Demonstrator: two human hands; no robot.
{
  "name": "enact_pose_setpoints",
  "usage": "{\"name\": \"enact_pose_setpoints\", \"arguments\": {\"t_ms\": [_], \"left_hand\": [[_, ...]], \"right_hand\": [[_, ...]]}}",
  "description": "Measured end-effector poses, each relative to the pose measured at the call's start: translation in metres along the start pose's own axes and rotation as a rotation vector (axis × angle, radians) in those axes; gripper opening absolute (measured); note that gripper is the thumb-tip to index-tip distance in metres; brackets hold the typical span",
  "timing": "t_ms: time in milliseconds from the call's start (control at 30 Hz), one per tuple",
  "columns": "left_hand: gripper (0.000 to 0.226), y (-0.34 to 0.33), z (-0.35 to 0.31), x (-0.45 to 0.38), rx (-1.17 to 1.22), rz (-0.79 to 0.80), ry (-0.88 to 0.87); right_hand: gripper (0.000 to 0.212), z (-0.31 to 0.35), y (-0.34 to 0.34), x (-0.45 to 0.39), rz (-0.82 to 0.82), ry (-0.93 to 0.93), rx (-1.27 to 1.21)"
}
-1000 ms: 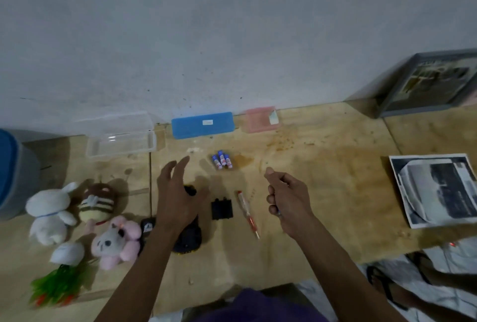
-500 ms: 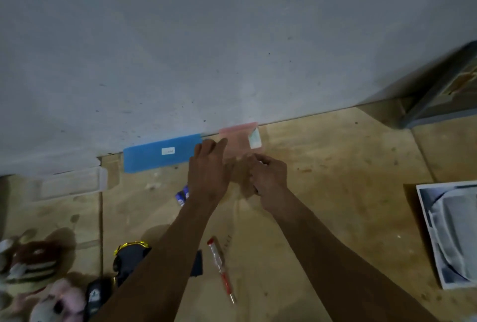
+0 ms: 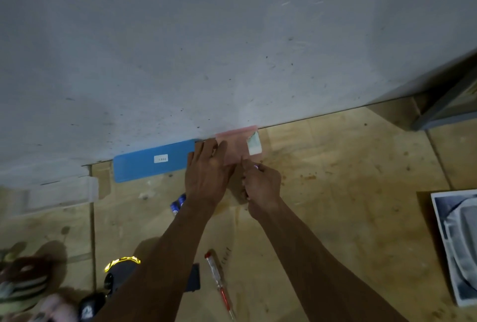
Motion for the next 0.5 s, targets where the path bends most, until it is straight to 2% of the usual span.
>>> {"name": "enact_pose_setpoints", "arguments": {"t_ms": [300, 433, 500], "left_hand": [[0.06, 0.0, -0.005, -0.007, 0.08, -0.029, 0.002], [0.083, -0.002, -0.009, -0.009, 0.054, -0.038, 0.038], [0.093, -0.003, -0.012, -0.005, 0.075, -0.063, 0.052]], "right_hand": [[0.035, 0.019, 0.007, 0.016, 0.009, 0.025, 0.032], [0.034, 0.044, 0.007, 0.025, -0.009, 0.077, 0.029], [0.028, 0.061, 0.007, 0.028, 0.034, 0.079, 0.02]]}}
Point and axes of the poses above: each hand's wrist, its own x-axis away from the middle knuckle, its own y-axis out of the back of the hand, z = x × y, the point moved 5 cm from there along -x, towards the middle knuckle, and after that the axes turned 7 degrees about -y, right-handed, at the moved point
